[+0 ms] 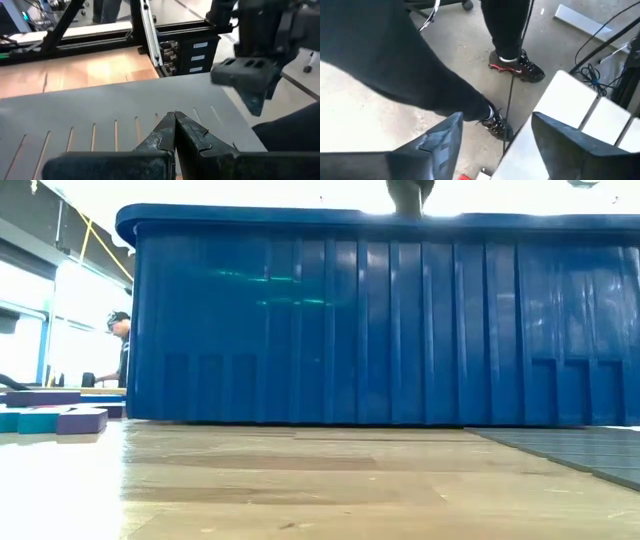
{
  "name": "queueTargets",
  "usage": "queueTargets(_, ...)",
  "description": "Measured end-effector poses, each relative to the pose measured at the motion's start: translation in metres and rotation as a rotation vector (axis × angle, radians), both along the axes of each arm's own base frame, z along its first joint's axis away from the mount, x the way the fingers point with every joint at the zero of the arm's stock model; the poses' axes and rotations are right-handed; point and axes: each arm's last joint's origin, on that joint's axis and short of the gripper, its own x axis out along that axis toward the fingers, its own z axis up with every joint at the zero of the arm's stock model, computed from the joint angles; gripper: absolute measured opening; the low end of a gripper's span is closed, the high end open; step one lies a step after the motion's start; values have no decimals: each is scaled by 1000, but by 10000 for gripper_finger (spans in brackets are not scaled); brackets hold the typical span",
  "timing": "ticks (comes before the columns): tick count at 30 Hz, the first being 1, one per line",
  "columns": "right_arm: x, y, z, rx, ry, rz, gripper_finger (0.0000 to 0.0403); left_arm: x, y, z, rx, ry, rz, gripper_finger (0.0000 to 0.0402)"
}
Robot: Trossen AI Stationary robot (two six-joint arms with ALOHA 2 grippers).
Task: Sort blocks
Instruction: Insert the bin divider into the blue bin
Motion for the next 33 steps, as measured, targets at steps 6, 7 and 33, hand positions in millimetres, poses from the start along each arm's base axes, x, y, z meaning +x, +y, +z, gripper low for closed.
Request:
queueTargets(6,-10,8,0,-80,-121,91,290,10,14,-10,-7,31,-5,0)
queueTargets(7,-12,9,-3,-119,-168,87,292,12,16,-13,-7,41,-7,0)
queueTargets(33,-47,-2,-79,-697,-364,82,289,20,27,-34,-43,105,-7,0)
